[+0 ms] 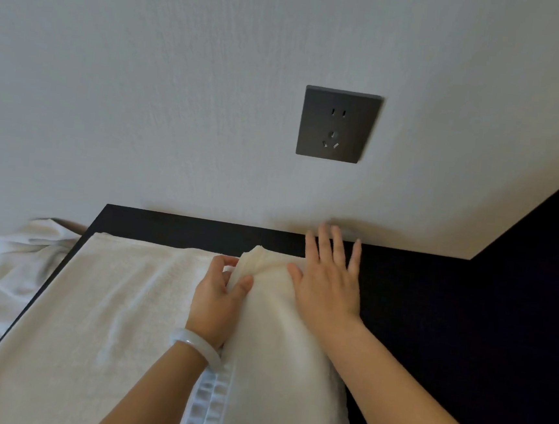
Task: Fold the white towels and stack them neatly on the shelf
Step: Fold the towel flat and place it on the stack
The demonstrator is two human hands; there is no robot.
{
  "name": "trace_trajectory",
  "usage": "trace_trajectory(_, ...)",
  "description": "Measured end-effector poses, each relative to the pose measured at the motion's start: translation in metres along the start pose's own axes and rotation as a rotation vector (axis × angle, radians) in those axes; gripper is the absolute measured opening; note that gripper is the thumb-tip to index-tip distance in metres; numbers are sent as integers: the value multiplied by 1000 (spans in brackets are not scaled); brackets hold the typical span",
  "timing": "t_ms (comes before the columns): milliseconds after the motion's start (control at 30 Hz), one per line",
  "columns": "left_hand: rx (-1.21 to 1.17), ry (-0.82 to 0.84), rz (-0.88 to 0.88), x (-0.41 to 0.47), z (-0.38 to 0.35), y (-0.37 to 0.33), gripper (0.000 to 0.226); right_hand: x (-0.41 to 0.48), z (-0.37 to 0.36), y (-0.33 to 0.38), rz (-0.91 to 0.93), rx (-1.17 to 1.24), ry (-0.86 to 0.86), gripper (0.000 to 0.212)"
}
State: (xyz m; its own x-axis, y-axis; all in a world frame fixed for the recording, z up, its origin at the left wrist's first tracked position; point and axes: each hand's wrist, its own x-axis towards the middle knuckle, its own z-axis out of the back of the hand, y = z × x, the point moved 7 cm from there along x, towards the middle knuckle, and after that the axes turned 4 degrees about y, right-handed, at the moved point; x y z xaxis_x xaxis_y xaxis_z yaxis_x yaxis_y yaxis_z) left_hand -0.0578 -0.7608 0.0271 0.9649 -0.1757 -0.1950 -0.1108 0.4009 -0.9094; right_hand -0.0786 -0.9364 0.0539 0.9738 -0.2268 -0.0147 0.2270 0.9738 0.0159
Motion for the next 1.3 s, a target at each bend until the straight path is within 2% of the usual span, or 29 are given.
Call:
trace_trajectory(67, 5, 3, 0, 0, 0, 2, 19, -20, -4, 10, 49, 59, -36, 71)
trace_trajectory(167, 8, 18, -1, 1, -2, 2, 19, -36, -26, 10, 11, 64, 148, 81)
trace_trajectory(367, 35, 7, 32, 0, -1, -1, 20, -25, -26, 10, -24, 2, 223, 91)
trace_trajectory(467, 40, 29, 71, -5, 3, -3, 30, -37, -12, 12, -8, -15, 156, 88)
trace_trajectory(500, 35, 41, 90, -10, 5, -3, 35, -46, -5, 16, 3, -1, 81, 83)
trace_trajectory(567, 22, 56, 109, -26, 11, -4, 45, -71, -8, 25, 50, 39, 44, 73)
trace_trajectory(733, 115, 58, 115, -84, 27, 6, 46, -103, -33, 26, 41, 75, 170, 71)
trace_trajectory(967, 190, 129, 216, -139, 36, 29, 35, -104, -28, 28, 30, 46, 190, 74)
trace_trajectory(1133, 240, 154, 132, -165, 25, 32, 44, -110, -15, 33, 40, -2, 200, 66)
trace_trajectory(1233, 237, 135, 33, -168, 21, 35, 56, -151, -20, 51, 79, -7, 141, 62)
trace_trajectory(1300, 222, 154, -12, -171, 21, 36, 60, -180, -25, 59, 54, 78, 136, 64)
